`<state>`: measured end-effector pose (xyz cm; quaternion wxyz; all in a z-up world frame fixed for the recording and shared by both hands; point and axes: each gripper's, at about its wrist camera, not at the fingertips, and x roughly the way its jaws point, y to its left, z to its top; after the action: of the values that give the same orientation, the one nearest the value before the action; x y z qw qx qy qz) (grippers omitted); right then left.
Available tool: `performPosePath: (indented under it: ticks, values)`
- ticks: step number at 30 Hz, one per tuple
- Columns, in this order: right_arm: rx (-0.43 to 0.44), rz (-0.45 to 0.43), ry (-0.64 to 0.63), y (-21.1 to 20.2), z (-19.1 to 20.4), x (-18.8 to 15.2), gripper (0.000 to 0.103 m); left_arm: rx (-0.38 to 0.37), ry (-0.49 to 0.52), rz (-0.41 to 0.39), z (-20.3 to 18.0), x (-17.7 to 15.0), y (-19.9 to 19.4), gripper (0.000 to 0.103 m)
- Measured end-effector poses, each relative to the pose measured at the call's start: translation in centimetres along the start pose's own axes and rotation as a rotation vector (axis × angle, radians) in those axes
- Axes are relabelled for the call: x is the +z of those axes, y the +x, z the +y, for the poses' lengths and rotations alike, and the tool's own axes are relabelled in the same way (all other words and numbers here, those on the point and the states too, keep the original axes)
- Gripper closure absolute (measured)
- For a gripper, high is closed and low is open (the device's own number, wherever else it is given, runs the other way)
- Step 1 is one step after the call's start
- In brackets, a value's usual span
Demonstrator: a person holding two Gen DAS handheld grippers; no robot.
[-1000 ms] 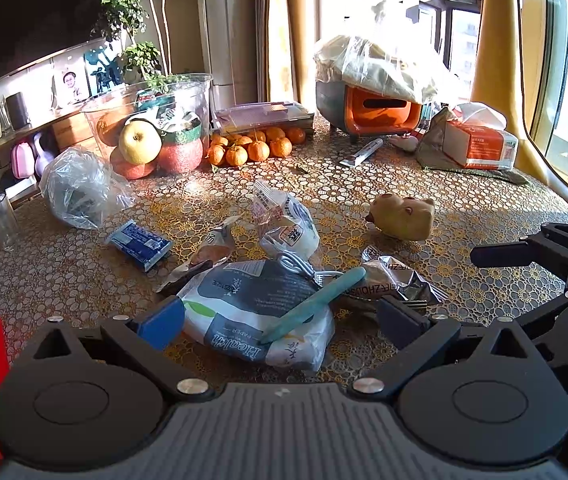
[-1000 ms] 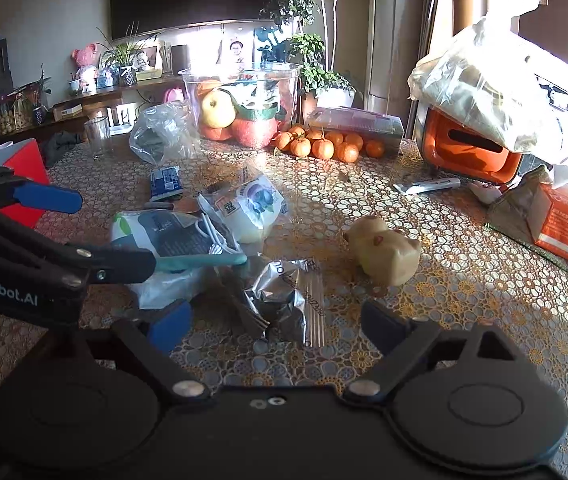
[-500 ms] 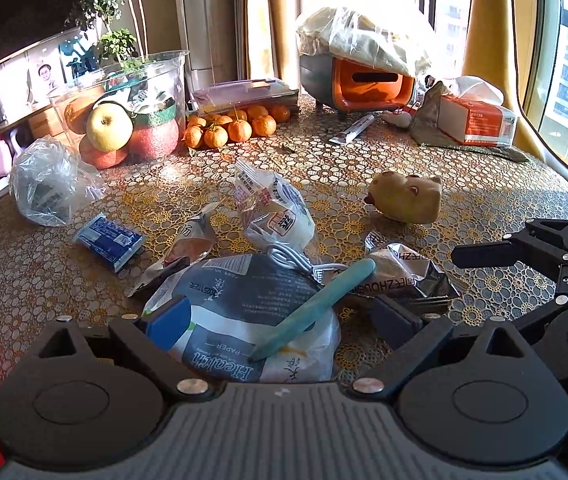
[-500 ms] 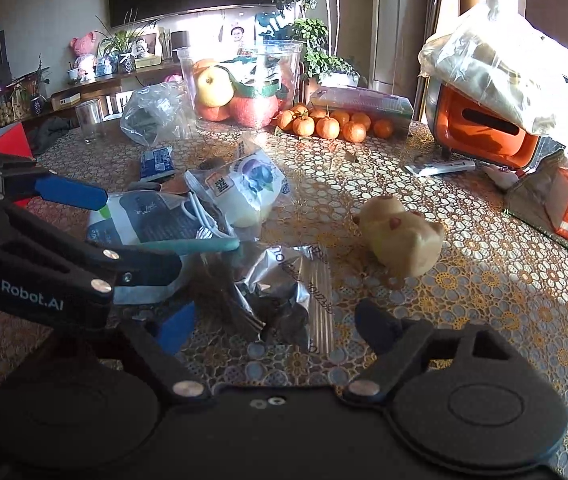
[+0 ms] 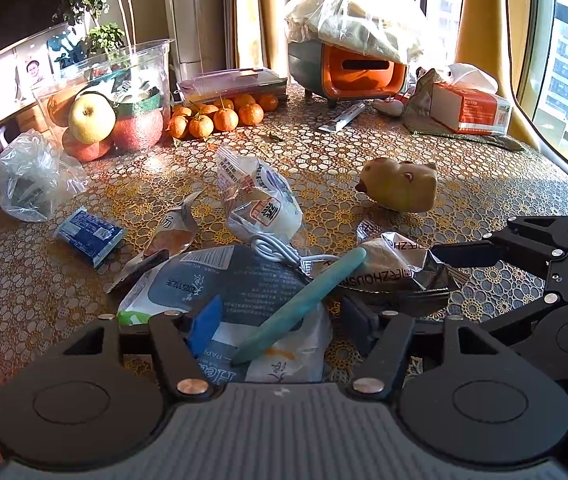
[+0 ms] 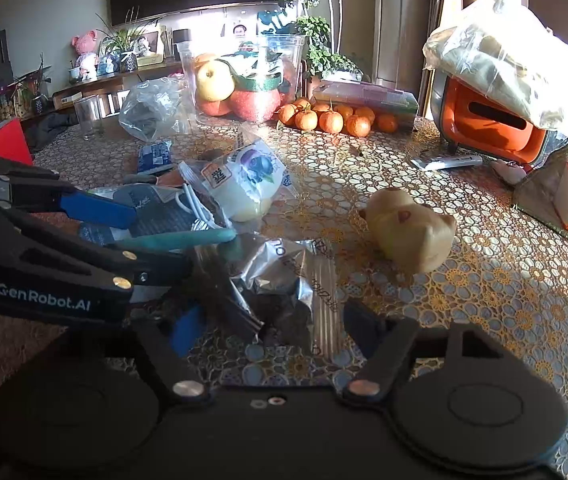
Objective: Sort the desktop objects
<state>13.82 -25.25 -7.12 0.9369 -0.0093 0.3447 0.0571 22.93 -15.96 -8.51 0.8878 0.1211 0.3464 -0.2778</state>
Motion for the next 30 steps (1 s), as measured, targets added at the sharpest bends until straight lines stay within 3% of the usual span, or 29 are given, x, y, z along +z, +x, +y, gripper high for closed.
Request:
performPosePath:
  ticks: [3,8,15,19,30]
  values:
    - [-0.002,-0.004,0.003,0.0,-0.1,0.0,0.040,-0.001,0.008,-0.010,-0.2,0.0,-0.1,0.060]
    - [-0.005,-0.011,0.004,-0.1,-0.3,0.0,0.043,-0.001,0.032,-0.025,-0.7,0.0,-0.3,0.071]
    - [-0.002,-0.023,0.003,-0.5,-0.3,0.2,0.061,0.004,0.047,-0.039,-1.2,0.3,-0.7,0.085]
    - [-0.010,-0.023,0.019,-0.8,-0.6,0.2,0.067,0.008,0.033,-0.037,-1.1,0.4,-0.9,0.088]
    - [-0.026,-0.032,0.027,-2.6,-0.9,0.1,0.068,-0.002,0.006,-0.047,-1.5,0.5,-2.4,0.094]
